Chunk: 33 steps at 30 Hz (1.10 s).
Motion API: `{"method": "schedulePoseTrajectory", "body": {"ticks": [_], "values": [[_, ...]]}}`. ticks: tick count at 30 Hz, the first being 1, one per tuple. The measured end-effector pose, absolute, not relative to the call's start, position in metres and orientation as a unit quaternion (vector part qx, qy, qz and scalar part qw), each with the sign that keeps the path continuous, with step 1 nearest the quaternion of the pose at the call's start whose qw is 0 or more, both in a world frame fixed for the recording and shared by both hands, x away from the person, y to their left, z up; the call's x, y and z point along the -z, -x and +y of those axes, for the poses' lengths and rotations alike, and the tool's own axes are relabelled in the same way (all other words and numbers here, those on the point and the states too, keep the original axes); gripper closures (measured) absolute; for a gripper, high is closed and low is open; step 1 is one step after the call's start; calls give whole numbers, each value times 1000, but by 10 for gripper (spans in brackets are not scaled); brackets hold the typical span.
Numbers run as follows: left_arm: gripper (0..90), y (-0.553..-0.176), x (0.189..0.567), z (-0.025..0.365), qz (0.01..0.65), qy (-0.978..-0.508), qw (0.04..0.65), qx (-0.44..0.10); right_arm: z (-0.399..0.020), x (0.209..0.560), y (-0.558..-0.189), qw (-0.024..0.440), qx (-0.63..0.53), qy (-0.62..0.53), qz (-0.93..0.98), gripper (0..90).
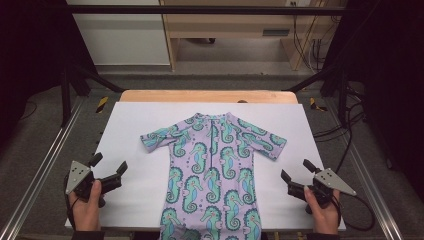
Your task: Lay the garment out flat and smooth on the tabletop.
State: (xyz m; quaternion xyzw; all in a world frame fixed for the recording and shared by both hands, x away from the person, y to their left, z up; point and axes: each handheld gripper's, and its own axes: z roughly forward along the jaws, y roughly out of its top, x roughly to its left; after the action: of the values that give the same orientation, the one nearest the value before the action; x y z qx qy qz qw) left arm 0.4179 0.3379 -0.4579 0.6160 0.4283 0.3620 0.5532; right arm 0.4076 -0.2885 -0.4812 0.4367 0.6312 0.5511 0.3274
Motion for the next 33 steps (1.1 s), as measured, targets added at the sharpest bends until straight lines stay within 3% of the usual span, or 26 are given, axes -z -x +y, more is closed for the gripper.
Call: {"method": "schedulePoseTrajectory", "body": {"ticks": [33], "values": [[40, -402, 468, 291, 354, -641, 607, -307, -260, 487, -413, 318, -584, -362, 653, 65]]}}
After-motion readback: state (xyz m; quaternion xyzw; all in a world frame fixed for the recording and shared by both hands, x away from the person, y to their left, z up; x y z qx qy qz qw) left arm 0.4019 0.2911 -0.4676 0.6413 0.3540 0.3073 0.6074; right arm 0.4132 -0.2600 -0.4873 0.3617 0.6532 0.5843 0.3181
